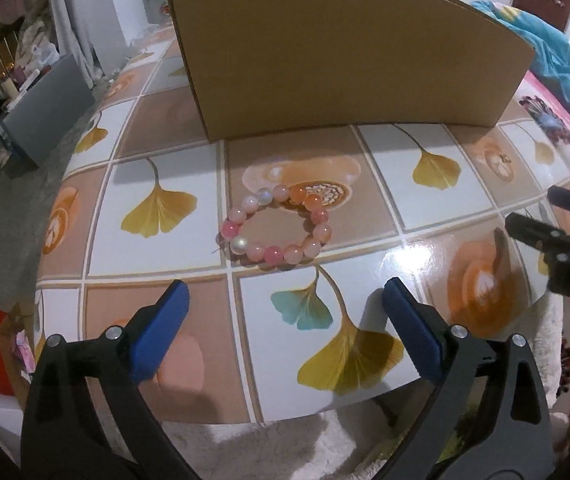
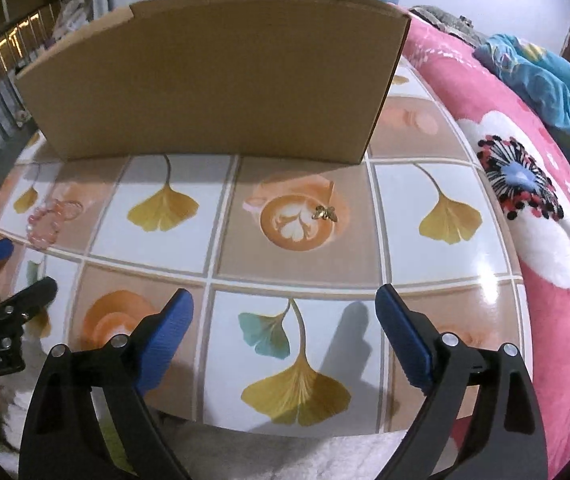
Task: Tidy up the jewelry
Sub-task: 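Move the left tool toward the pink bead bracelet while the right tool approaches the gold butterfly stud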
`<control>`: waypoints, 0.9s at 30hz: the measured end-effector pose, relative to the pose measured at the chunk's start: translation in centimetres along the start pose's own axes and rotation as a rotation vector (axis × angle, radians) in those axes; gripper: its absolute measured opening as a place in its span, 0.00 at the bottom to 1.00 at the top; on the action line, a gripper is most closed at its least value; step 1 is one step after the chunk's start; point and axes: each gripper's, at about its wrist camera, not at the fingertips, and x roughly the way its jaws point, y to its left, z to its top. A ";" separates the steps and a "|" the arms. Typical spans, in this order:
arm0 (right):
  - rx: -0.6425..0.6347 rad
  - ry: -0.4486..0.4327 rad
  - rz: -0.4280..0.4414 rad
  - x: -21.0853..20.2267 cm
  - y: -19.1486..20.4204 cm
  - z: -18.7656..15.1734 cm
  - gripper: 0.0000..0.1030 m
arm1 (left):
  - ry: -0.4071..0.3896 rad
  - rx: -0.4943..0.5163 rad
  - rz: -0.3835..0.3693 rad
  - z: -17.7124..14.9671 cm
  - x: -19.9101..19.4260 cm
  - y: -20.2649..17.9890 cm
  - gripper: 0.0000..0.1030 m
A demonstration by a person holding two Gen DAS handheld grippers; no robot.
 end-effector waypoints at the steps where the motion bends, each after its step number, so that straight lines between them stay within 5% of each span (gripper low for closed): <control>1: -0.004 0.003 -0.005 0.2 0.1 0.0 0.88 | 0.001 -0.006 0.000 0.0 0.0 0.0 0.92; 27: 0.014 0.008 0.048 1.3 -1.3 0.0 0.94 | 0.004 -0.060 0.035 -0.1 -0.3 -0.6 0.92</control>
